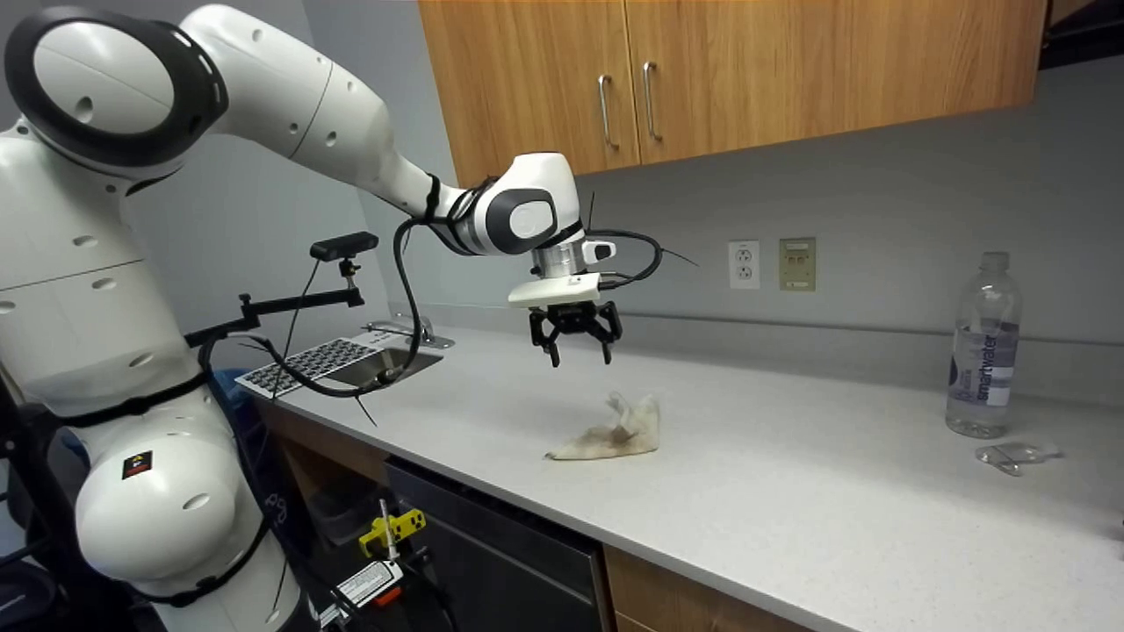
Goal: Fold the towel on the counter
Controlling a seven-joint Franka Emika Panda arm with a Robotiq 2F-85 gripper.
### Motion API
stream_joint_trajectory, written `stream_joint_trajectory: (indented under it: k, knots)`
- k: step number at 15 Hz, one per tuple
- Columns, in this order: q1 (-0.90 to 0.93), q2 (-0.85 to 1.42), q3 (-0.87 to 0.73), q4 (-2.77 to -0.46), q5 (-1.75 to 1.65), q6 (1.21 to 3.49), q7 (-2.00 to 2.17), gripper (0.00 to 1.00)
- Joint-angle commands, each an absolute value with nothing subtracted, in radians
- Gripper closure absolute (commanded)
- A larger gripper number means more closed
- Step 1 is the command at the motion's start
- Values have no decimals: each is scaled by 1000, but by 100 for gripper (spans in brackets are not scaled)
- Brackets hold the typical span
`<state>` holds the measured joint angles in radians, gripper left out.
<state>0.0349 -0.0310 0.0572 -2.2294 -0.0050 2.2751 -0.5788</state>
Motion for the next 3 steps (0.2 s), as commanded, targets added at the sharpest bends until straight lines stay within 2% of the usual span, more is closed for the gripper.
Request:
stream_joint_trajectory:
  k: [1,3]
  knots:
    - [42,-31,50,-2229,-6,2272,-578,0]
    - [42,-31,50,-2229,-6,2272,-578,0]
